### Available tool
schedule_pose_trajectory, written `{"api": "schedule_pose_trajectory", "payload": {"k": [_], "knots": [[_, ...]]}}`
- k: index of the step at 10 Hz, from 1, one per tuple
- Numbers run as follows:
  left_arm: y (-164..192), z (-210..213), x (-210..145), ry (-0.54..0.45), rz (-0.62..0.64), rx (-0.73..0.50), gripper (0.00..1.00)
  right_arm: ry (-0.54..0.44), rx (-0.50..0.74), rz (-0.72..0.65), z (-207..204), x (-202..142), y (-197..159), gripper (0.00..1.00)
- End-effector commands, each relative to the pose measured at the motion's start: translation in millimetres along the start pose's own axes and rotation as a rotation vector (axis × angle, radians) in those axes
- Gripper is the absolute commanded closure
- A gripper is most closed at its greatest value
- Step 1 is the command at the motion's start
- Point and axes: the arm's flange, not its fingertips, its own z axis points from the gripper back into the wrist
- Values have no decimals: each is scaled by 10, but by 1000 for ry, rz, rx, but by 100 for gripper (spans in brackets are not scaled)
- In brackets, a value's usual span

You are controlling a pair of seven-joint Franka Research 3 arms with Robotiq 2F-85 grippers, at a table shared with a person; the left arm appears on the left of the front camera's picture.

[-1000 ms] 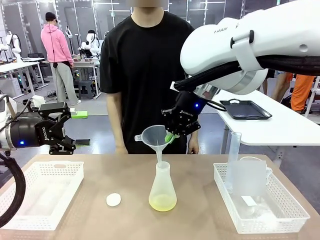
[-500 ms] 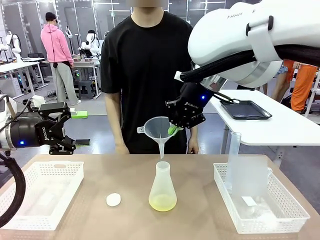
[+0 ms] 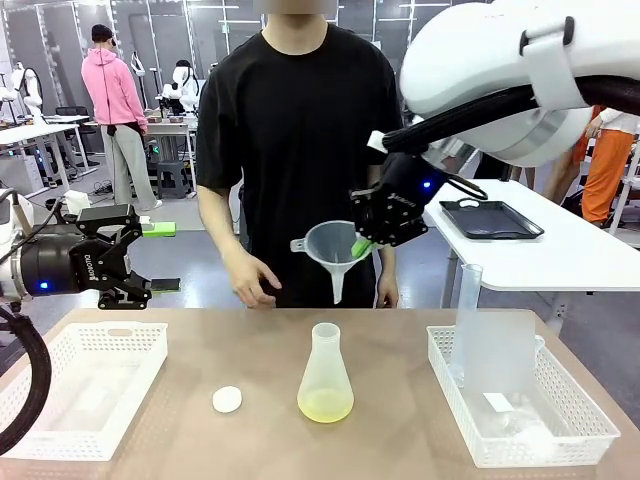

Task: Prepare the solutions needed for the experiment.
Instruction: Once the solution is in the Big flask , pick up the Plastic Funnel and place it back into the right Organizing basket.

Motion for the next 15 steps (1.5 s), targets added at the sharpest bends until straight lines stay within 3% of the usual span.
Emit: {"api": "schedule_pose_trajectory", "payload": {"k": [1,5,8,10,13,15], "knots": [[-9,-24,-35,-12,10,-27,0,-63,26,-83,255,-6,-469,100],[-9,-24,-35,-12,10,-27,0,-174,-3,-312,819,20,-1360,100],[-9,-24,-35,-12,10,-27,0,-180,-13,-419,1031,-70,-1770,100],[-9,-24,-35,-12,10,-27,0,-172,0,-448,1110,-131,-1888,100],[-9,-24,-35,-12,10,-27,0,57,171,-290,980,-255,-1717,100],[-9,-24,-35,-12,10,-27,0,55,112,-316,911,-272,-1705,100]]}}
